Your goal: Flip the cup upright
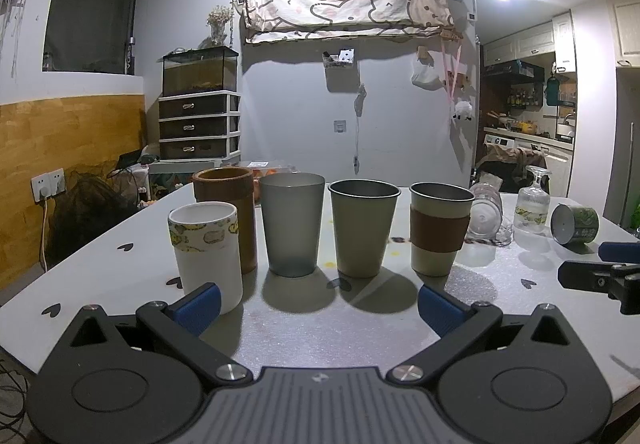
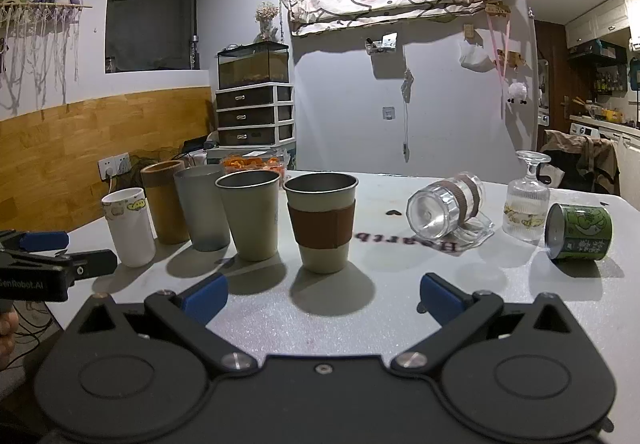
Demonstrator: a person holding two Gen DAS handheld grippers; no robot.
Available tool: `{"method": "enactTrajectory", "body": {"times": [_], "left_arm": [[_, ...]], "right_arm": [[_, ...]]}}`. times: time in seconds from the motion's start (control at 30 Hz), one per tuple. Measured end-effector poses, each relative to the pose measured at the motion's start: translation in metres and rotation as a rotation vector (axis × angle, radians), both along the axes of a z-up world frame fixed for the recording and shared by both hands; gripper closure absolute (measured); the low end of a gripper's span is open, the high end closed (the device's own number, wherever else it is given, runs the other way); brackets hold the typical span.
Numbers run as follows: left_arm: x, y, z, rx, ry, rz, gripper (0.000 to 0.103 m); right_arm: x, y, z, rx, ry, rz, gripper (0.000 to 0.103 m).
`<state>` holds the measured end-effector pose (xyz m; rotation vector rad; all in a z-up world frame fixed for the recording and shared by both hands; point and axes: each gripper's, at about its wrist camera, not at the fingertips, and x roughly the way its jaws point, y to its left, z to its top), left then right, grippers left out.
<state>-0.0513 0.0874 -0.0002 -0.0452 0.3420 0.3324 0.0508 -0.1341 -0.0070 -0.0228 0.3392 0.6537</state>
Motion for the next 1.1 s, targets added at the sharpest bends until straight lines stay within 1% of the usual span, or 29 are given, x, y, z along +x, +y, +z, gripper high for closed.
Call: {"method": "enactTrajectory", "body": {"times": [1.1], "left_arm": [[0.0001,-0.0003,0.0012,-0.002,0.001,-0.002,0.0]], "right_arm": [[-0.0037,-0.0022,0.0017,0.008,-0.011,-0.001,0.0]]}}
